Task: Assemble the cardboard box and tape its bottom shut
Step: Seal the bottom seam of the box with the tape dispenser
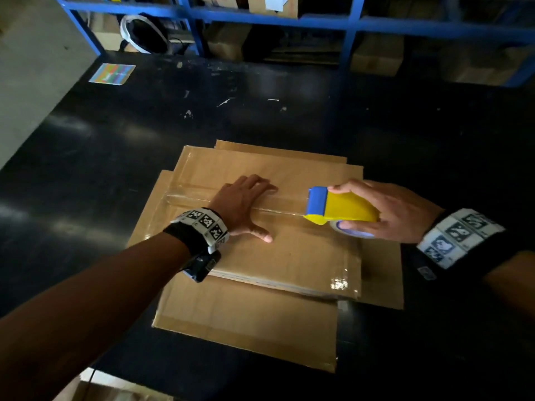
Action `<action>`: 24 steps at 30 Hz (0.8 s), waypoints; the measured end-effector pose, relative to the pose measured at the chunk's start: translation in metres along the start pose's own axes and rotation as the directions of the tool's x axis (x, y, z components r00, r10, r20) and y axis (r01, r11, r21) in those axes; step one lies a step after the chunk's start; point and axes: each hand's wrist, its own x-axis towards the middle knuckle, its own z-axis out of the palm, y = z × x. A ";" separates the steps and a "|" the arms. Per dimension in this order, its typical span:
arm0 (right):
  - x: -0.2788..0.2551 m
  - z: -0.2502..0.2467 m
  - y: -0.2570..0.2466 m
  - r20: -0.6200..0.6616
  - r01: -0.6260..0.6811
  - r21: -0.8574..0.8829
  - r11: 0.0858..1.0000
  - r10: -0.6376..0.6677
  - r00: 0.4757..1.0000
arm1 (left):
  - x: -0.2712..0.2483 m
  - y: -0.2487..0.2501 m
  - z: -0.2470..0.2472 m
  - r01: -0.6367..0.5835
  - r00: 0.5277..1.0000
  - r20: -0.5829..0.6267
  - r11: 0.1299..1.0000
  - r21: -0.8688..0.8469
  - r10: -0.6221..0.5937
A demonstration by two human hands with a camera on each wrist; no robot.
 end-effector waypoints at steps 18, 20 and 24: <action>-0.079 -0.017 0.113 0.242 -0.186 -0.344 0.920 0.278 0.930 | 0.004 0.013 -0.006 0.047 0.996 0.077 0.999 -0.020 -0.045; -0.069 -0.011 0.109 0.257 -0.177 -0.375 0.910 0.285 0.924 | 0.002 0.018 -0.003 0.042 0.996 0.085 0.997 -0.067 -0.036; -0.052 -0.003 0.099 0.257 -0.150 -0.392 0.908 0.265 0.930 | -0.004 0.050 0.011 -0.086 0.990 0.107 0.994 -0.067 0.093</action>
